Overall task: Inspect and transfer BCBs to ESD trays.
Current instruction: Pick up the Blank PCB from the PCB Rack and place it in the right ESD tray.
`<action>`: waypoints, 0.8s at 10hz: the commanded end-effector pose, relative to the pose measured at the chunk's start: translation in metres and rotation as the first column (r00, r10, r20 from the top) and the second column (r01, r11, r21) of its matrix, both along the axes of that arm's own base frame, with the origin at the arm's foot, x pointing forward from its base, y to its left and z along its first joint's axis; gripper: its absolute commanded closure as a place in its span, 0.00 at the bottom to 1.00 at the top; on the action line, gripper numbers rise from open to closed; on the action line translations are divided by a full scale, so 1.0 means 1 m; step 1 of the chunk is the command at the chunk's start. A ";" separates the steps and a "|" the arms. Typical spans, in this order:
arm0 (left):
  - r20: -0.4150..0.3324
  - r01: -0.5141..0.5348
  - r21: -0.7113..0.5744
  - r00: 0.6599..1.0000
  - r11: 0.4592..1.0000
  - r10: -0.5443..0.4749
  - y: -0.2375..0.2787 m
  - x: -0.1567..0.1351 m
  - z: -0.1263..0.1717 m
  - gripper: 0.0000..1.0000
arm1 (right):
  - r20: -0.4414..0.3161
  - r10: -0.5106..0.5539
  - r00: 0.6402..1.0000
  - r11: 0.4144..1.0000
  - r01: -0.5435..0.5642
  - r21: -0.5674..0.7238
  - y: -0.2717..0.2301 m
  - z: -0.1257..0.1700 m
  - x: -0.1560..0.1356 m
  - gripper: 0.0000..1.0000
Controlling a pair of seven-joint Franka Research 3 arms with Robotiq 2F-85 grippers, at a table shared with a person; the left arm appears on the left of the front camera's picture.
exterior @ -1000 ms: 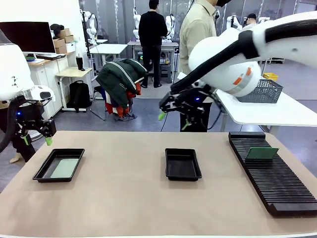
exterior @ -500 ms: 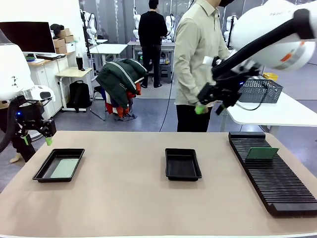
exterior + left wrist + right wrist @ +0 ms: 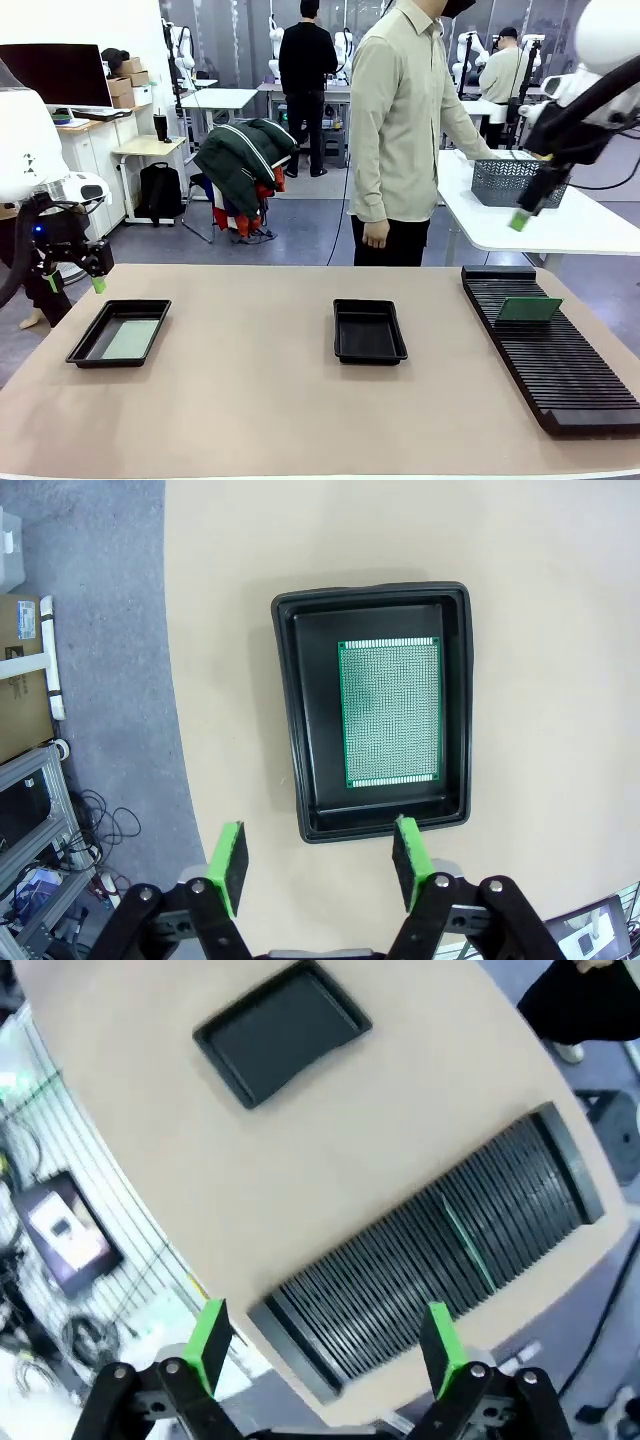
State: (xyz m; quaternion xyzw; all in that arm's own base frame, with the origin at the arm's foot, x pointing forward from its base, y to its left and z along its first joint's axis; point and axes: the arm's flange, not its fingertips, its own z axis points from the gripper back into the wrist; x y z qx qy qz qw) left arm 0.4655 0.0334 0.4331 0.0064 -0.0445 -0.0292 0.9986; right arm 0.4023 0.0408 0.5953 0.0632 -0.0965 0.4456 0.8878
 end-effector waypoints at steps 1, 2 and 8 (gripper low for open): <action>0.003 0.007 -0.002 1.000 1.000 -0.007 0.001 0.000 -0.001 0.22 | 0.002 0.150 0.989 0.988 -0.150 -0.046 -0.032 0.006 0.002 0.00; 0.003 0.007 -0.002 1.000 1.000 -0.007 0.001 0.000 -0.001 0.22 | 0.003 0.224 0.975 0.973 -0.223 -0.061 -0.048 0.006 0.002 0.00; 0.003 0.007 -0.002 1.000 1.000 -0.007 0.001 0.000 -0.001 0.22 | -0.006 0.513 0.858 0.844 -0.506 -0.177 -0.103 -0.005 -0.006 0.00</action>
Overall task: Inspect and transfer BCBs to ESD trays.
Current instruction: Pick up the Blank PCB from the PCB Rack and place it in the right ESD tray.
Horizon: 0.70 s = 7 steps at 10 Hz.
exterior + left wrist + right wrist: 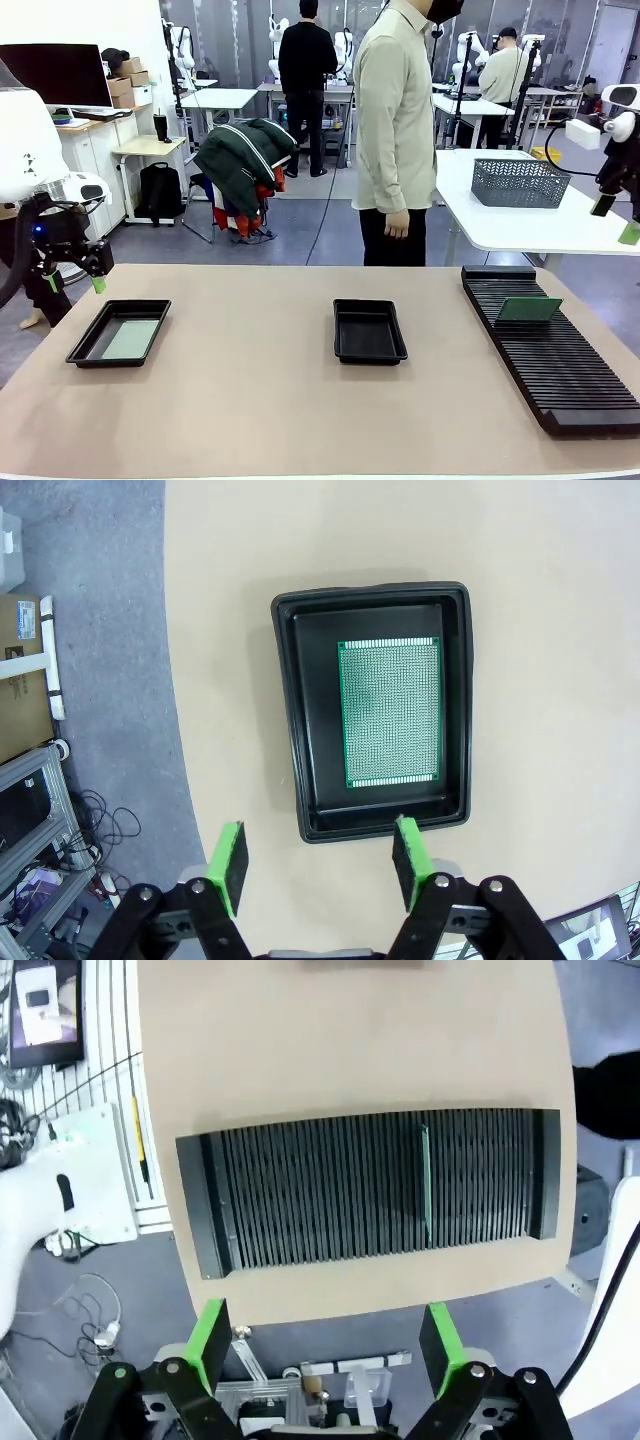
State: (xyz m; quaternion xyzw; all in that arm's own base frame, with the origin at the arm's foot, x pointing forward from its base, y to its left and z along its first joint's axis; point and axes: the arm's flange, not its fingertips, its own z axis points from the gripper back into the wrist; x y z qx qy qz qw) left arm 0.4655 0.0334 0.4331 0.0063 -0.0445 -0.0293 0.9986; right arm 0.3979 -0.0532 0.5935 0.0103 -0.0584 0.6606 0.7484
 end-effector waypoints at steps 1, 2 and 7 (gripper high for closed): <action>0.003 0.007 -0.002 1.000 1.000 -0.007 0.001 0.000 -0.001 0.22 | 0.011 0.054 0.998 0.998 -0.054 -0.008 -0.014 -0.003 -0.001 0.00; 0.003 0.007 -0.002 1.000 1.000 -0.007 0.001 0.000 -0.001 0.22 | 0.008 0.042 0.999 0.999 -0.042 -0.005 -0.018 -0.005 0.001 0.00; 0.003 0.007 -0.002 1.000 1.000 -0.007 0.001 0.000 -0.001 0.22 | 0.004 0.040 0.999 0.999 -0.040 -0.001 -0.013 -0.002 -0.001 0.00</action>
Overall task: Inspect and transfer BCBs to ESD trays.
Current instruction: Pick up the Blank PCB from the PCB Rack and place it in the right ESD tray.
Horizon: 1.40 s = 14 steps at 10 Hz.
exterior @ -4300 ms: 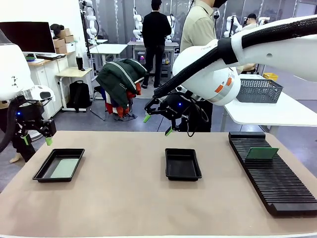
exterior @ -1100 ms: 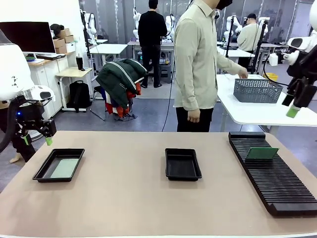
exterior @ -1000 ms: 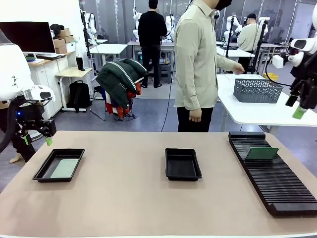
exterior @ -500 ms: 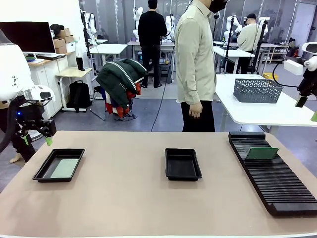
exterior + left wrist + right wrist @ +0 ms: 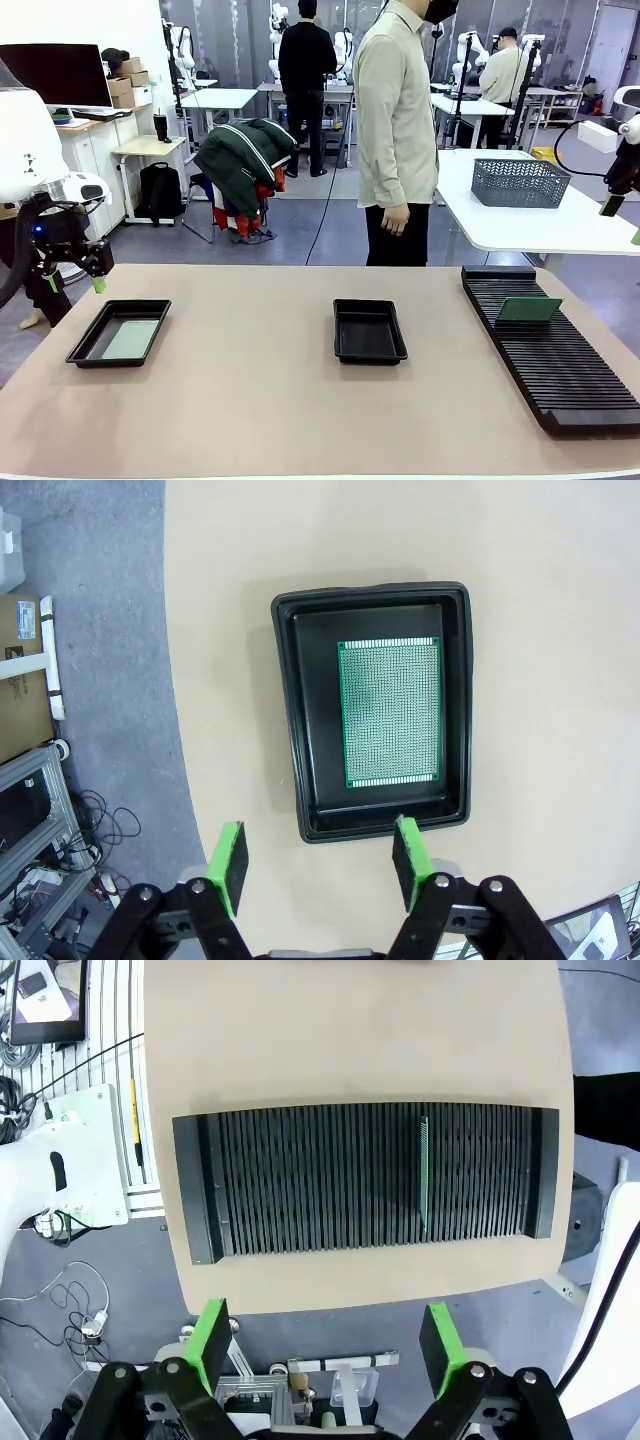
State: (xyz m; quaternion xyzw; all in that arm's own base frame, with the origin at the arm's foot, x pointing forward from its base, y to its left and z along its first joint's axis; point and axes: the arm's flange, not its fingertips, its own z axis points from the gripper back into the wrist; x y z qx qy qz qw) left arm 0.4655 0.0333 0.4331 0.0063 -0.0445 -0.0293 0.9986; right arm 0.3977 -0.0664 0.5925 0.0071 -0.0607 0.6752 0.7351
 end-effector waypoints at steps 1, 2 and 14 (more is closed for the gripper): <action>0.003 0.007 -0.002 1.000 1.000 -0.007 0.001 0.000 -0.001 0.22 | -0.006 0.001 1.000 1.000 -0.001 0.002 0.000 -0.001 -0.001 0.00; 0.003 0.007 -0.002 1.000 1.000 -0.007 0.001 0.000 -0.001 0.22 | -0.006 0.001 1.000 1.000 -0.001 0.002 0.000 -0.001 -0.001 0.00; 0.003 0.007 -0.002 1.000 1.000 -0.007 0.001 0.000 -0.001 0.22 | 0.138 0.068 0.988 0.997 -0.072 0.027 0.002 -0.114 0.035 0.00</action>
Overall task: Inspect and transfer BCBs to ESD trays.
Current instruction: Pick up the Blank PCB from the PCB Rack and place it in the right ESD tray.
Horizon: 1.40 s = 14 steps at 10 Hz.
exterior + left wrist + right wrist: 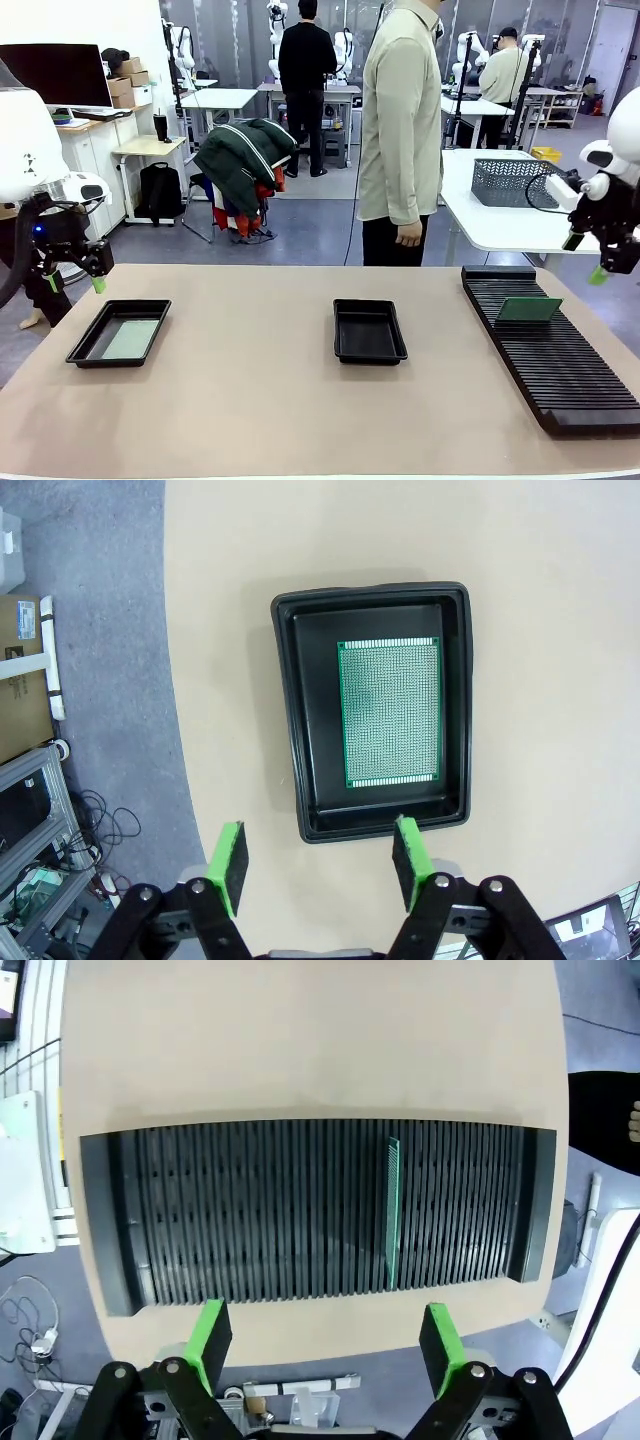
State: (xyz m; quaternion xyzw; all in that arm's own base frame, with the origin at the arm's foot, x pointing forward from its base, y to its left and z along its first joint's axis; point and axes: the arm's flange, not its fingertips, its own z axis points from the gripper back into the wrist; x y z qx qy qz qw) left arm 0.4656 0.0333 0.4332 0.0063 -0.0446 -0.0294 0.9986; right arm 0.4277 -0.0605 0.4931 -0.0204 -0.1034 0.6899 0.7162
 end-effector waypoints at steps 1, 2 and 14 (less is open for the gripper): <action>0.003 0.007 -0.002 1.000 1.000 -0.007 0.001 0.000 -0.001 0.22 | 0.036 0.024 0.999 1.000 -0.025 0.014 -0.002 -0.025 0.011 0.00; 0.003 0.007 -0.002 1.000 1.000 -0.007 0.001 0.000 -0.001 0.22 | 0.050 0.016 0.999 1.000 -0.017 0.014 0.001 -0.035 0.016 0.00; 0.003 0.007 -0.002 1.000 1.000 -0.007 0.001 0.000 -0.001 0.22 | 0.077 0.007 0.997 1.000 -0.007 0.010 -0.014 -0.132 0.079 0.00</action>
